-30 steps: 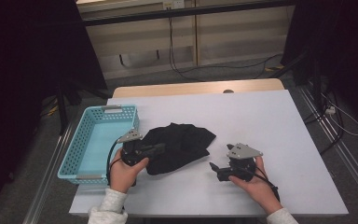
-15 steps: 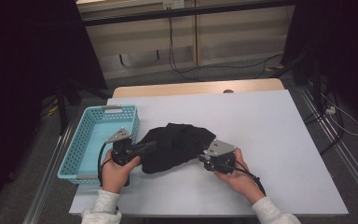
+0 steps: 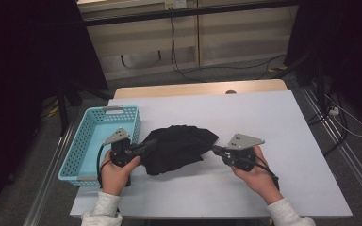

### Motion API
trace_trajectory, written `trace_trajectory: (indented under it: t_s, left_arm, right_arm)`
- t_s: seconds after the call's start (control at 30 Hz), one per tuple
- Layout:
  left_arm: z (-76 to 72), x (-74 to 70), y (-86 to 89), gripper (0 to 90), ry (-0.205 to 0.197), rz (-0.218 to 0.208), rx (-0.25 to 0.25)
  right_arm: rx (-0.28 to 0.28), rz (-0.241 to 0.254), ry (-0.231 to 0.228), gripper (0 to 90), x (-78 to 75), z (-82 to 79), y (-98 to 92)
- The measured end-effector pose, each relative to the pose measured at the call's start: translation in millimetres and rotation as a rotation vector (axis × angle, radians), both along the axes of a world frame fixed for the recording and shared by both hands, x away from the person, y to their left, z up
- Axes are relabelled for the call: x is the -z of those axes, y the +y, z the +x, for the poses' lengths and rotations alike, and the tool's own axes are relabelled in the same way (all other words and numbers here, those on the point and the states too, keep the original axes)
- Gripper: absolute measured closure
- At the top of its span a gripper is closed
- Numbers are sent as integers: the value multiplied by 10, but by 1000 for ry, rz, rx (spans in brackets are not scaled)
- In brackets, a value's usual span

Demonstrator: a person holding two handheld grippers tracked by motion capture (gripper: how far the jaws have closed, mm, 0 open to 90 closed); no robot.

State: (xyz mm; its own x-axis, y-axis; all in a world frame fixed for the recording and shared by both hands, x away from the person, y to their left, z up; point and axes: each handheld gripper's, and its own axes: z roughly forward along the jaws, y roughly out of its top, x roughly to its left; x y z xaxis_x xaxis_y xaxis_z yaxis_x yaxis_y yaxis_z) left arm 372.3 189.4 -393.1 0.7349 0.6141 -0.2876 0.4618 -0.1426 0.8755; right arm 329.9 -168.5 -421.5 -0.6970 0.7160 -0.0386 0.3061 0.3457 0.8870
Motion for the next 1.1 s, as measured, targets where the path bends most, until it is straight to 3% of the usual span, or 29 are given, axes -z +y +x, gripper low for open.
trace_trajectory:
  t_s: [0.13,0.3,0.5,0.67,0.93,1.1]
  left_arm:
    - [45,34,-126,900,4,2,21]
    - [123,142,-327,900,25,23,50]
    - [175,335,-510,900,66,76,78]
    - [142,327,-548,886,61,79,100]
    - [-20,174,-562,565,34,105,118]
    - [-115,204,-595,432,48,136,140]
  right_arm:
    - [10,13,2,874,-43,-69,-147]
    - [48,42,31,874,13,-123,-327]
    - [98,-3,73,873,160,-122,-399]
    - [140,-25,82,872,192,-99,-432]
    - [180,-36,98,871,240,-34,-509]
    - [178,-40,101,871,249,-14,-491]
